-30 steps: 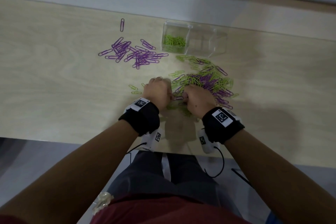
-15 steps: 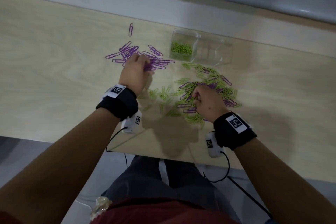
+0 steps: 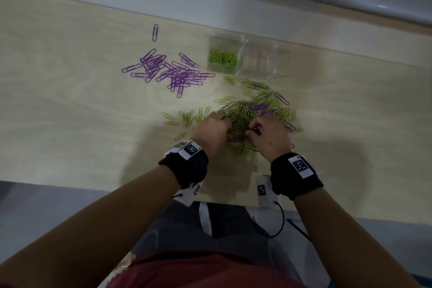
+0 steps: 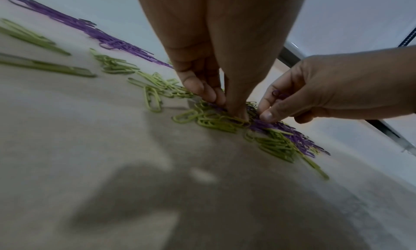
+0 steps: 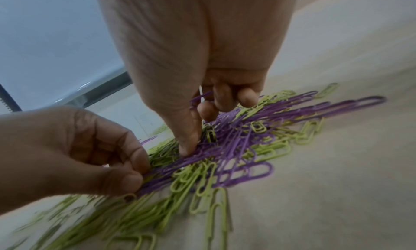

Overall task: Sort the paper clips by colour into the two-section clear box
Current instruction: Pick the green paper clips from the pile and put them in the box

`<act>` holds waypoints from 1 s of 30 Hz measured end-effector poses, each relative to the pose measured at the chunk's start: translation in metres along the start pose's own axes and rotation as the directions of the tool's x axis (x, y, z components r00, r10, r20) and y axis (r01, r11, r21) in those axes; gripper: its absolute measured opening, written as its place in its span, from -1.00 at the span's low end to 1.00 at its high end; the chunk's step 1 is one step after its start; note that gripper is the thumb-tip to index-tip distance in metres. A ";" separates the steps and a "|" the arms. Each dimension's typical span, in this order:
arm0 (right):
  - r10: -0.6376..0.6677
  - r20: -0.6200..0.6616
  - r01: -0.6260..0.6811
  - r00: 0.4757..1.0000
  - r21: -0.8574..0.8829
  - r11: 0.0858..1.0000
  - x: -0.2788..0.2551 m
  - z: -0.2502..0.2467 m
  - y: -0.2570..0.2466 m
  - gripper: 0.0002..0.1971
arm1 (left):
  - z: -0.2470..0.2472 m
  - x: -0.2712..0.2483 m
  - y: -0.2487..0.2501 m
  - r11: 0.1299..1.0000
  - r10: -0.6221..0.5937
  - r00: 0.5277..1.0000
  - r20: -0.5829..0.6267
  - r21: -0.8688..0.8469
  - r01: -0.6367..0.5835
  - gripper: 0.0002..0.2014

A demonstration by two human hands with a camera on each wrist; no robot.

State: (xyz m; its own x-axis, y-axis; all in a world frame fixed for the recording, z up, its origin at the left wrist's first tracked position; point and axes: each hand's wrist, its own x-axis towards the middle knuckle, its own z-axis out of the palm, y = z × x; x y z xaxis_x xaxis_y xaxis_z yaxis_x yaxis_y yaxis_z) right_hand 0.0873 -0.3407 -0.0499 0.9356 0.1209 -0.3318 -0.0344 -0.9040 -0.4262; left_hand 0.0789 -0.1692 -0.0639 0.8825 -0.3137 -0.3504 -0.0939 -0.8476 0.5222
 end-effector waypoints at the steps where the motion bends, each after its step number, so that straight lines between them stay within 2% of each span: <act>1: 0.004 0.009 -0.004 1.000 0.007 1.000 0.000 0.001 0.000 -0.87 | 0.000 0.001 0.000 1.000 -0.010 1.000 -0.007 -0.003 0.010 -0.80; 5: -0.001 0.051 0.002 0.999 -0.019 1.000 0.001 0.000 -0.002 -0.89 | -0.002 0.005 -0.001 1.000 -0.031 0.999 -0.007 0.006 0.031 -0.79; 9: -0.028 0.075 0.026 0.997 0.032 0.999 0.003 -0.005 0.002 -0.88 | -0.002 0.003 -0.005 1.000 0.013 1.000 -0.019 -0.011 -0.013 -0.91; 11: -0.046 0.061 0.040 0.997 0.087 0.995 0.004 -0.009 0.003 -0.86 | -0.006 0.000 -0.011 0.992 0.030 0.998 -0.057 -0.117 -0.037 -0.92; 13: -0.063 0.043 0.054 0.997 0.177 0.983 0.007 -0.016 -0.001 -0.87 | -0.015 -0.006 -0.017 0.947 0.021 0.988 -0.151 -0.313 -0.068 -0.87; 15: -0.075 0.046 0.060 0.996 0.263 0.963 0.014 -0.026 -0.014 -0.89 | -0.029 -0.011 -0.021 0.866 -0.073 0.963 -0.260 -0.495 -0.068 -0.89; 17: -0.103 0.063 0.083 0.993 0.266 0.960 0.029 -0.034 -0.035 -0.90 | -0.047 -0.011 -0.031 0.822 -0.176 0.922 -0.345 -0.566 -0.055 -0.92; 20: -0.150 0.060 0.132 0.987 0.235 0.963 0.060 -0.033 -0.070 -0.92 | -0.070 0.001 -0.061 0.868 -0.274 0.873 -0.404 -0.495 0.044 -0.94; 24: -0.175 0.157 0.128 0.972 0.271 0.954 0.099 -0.020 -0.107 -0.89 | -0.086 0.015 -0.095 0.940 -0.300 0.893 -0.336 -0.263 0.217 -0.94; 28: -0.192 0.179 0.122 0.965 0.342 0.932 0.118 -0.014 -0.131 -0.86 | -0.091 0.020 -0.108 0.974 -0.219 0.893 -0.393 -0.150 0.173 -0.82; 30: -0.185 0.168 0.106 0.968 0.392 0.914 0.123 -0.012 -0.141 -0.87 | -0.092 0.016 -0.108 0.976 -0.189 0.880 -0.435 -0.181 0.120 -0.74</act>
State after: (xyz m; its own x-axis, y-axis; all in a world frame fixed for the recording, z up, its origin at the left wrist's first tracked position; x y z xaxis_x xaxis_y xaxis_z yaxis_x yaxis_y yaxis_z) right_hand 0.2115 -0.2033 -0.0205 0.8530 0.3533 -0.3842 -0.0694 -0.6527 -0.7544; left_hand 0.1457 -0.0432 -0.0546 0.9952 0.0699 -0.0689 0.0974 -0.7878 0.6082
